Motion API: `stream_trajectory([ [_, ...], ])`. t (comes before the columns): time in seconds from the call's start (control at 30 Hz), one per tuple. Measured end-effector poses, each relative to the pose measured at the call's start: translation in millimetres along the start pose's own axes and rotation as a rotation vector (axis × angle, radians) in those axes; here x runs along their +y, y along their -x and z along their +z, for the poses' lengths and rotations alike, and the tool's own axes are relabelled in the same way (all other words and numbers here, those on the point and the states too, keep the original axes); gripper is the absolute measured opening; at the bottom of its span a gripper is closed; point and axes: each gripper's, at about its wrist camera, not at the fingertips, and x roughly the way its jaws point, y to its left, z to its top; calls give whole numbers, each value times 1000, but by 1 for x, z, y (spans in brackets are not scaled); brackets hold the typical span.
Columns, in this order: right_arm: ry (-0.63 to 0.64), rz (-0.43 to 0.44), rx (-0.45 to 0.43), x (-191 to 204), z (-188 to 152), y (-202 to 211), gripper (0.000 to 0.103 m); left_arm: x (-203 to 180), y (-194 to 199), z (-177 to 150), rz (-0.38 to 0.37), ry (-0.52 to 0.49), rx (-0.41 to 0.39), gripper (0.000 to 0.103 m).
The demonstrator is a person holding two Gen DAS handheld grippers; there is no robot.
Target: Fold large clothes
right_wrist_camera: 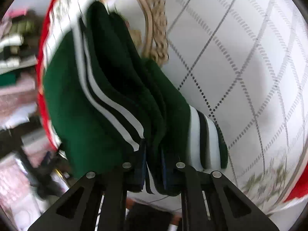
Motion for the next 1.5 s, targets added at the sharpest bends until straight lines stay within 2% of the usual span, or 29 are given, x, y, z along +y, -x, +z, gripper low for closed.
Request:
stream_trajectory([
  [0.07,31,-6,-55,12,-10,21,13,-8,0,-1,50,-60,-26,103],
  [0.2,31,-89,-95,2,-13,25,13,-1,3,2,-9,-25,0,103],
  [0.27,19,-143,-56,-10,0,3,13,7,1,1,-23,8,22,103],
  [0.33,1,-142,-13,-22,12,-16,15,16,-4,0,-50,49,45,103],
  [0.4,41,-122,25,-21,20,-21,18,28,-12,-1,-143,120,66,103],
  [0.47,42,-35,32,-23,26,-10,30,42,-21,-2,-274,210,83,103],
  [0.5,55,-8,12,-25,28,-3,56,46,-25,-1,-336,244,90,103],
  [0.53,83,20,-23,-27,32,7,91,49,-29,0,-398,276,96,102],
  [0.57,120,49,-48,-26,38,11,103,51,-35,2,-471,308,98,102],
  [0.63,178,110,-50,-23,50,10,103,49,-40,6,-564,328,87,102],
  [0.73,253,210,26,-19,77,-22,103,37,-48,14,-697,321,70,102],
  [0.8,279,220,82,-19,91,-47,103,26,-53,20,-768,305,69,102],
  [0.83,296,257,116,-19,99,-60,103,21,-56,22,-792,294,71,102],
  [0.97,337,324,126,-11,101,-68,101,8,-65,30,-852,253,71,102],
  [1.0,325,356,140,-8,99,-68,86,6,-67,31,-858,245,75,102],
  [1.07,265,380,146,-9,91,-68,79,6,-65,34,-872,233,82,102],
  [1.13,178,494,185,-15,77,-63,63,8,-66,38,-884,217,88,102],
  [1.2,140,605,217,-25,57,-54,60,9,-66,43,-890,183,77,102],
  [1.23,145,614,222,-28,46,-51,59,8,-67,47,-901,151,73,102],
  [1.27,157,579,216,-31,40,-52,61,8,-68,47,-909,131,72,102],
  [1.3,156,509,198,-36,36,-58,69,5,-70,51,-927,107,78,102],
  [1.33,135,476,187,-41,36,-65,79,1,-73,53,-953,92,92,102],
  [1.37,103,473,185,-47,37,-73,84,-2,-75,55,-965,85,99,102],
  [1.4,68,506,185,-51,39,-82,89,-5,-76,58,-975,72,108,102],
  [1.43,44,547,173,-50,40,-89,90,-7,-76,60,-985,58,115,102],
  [1.5,29,555,142,-39,41,-94,90,-8,-72,61,-990,38,113,102],
])
